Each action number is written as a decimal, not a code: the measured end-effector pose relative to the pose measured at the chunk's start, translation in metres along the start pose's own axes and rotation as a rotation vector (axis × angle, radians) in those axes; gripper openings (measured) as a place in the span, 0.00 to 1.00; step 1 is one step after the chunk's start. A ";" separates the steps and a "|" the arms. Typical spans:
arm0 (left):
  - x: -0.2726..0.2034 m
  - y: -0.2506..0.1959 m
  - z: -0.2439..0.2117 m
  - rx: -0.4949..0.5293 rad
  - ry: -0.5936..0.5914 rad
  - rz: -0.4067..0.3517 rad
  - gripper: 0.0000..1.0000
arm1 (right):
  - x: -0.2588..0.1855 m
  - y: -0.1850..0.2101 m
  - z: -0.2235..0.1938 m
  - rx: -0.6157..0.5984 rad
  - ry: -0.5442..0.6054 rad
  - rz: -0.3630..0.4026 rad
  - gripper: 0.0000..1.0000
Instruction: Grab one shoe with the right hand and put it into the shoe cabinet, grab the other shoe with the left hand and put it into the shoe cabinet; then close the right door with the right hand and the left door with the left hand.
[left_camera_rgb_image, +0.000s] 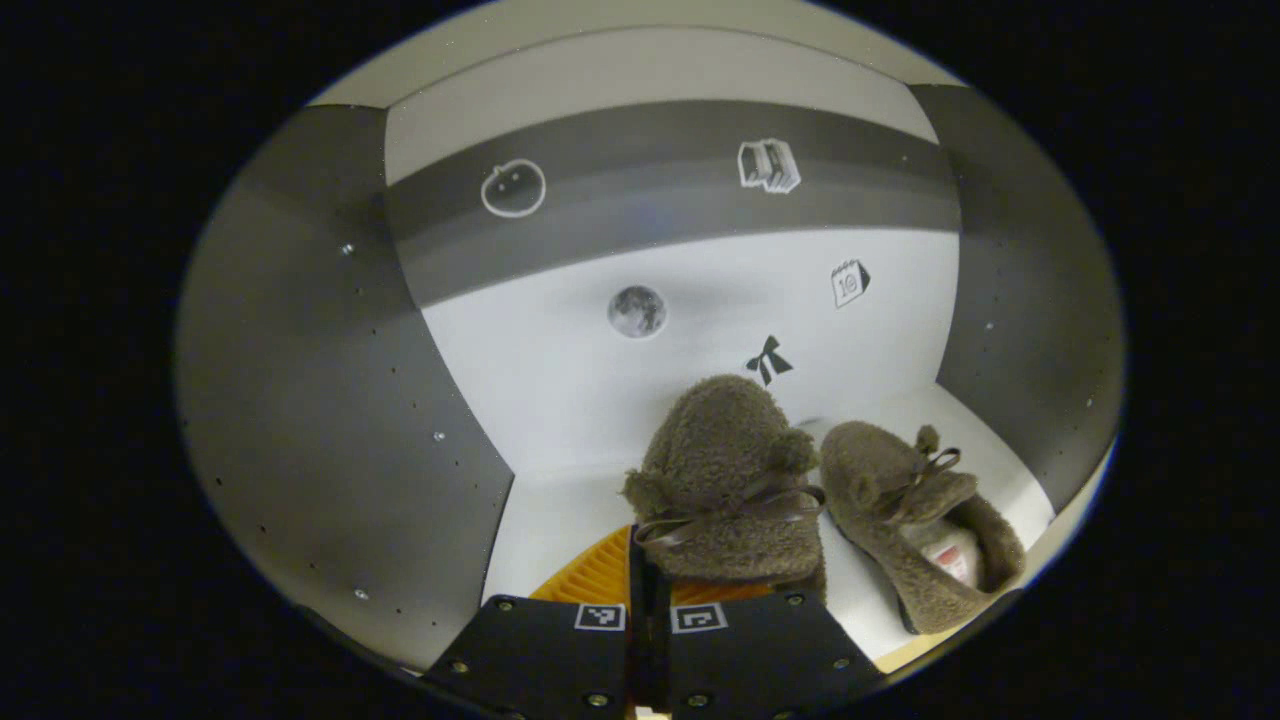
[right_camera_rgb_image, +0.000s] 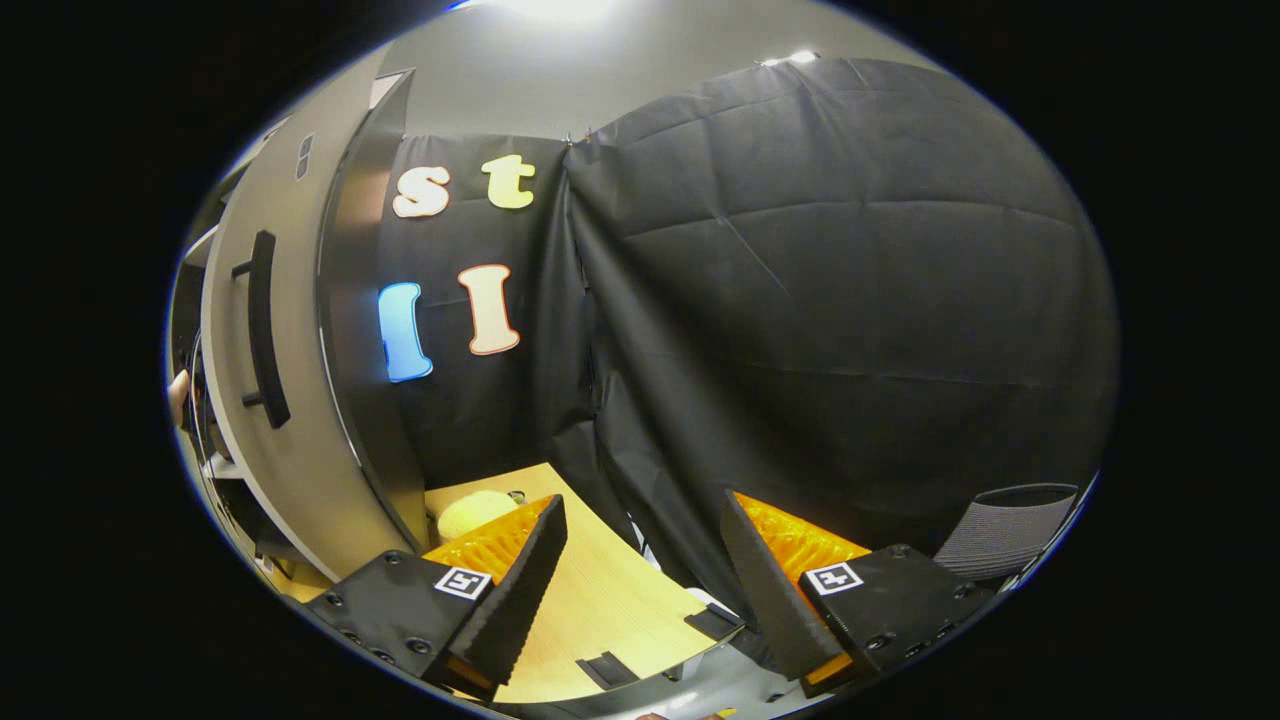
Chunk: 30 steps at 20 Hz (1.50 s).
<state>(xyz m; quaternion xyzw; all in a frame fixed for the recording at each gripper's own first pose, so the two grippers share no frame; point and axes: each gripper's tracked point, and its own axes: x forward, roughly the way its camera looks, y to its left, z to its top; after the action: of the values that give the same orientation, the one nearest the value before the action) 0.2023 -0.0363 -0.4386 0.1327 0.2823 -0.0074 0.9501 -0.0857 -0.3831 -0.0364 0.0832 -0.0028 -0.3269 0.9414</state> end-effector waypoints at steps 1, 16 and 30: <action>0.006 -0.001 0.000 -0.001 -0.002 -0.012 0.01 | -0.001 0.003 -0.001 -0.001 0.003 0.006 0.98; -0.087 0.001 0.009 0.044 -0.110 0.022 0.95 | 0.018 0.046 0.018 0.007 -0.017 0.156 0.98; -0.348 -0.053 -0.023 -0.121 -0.548 0.064 1.00 | 0.051 0.146 0.094 -0.035 -0.074 0.529 0.98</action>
<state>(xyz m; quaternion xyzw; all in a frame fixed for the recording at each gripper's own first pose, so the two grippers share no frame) -0.1074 -0.1029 -0.2825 0.0778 0.0108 0.0037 0.9969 0.0383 -0.3164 0.0765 0.0514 -0.0532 -0.0722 0.9946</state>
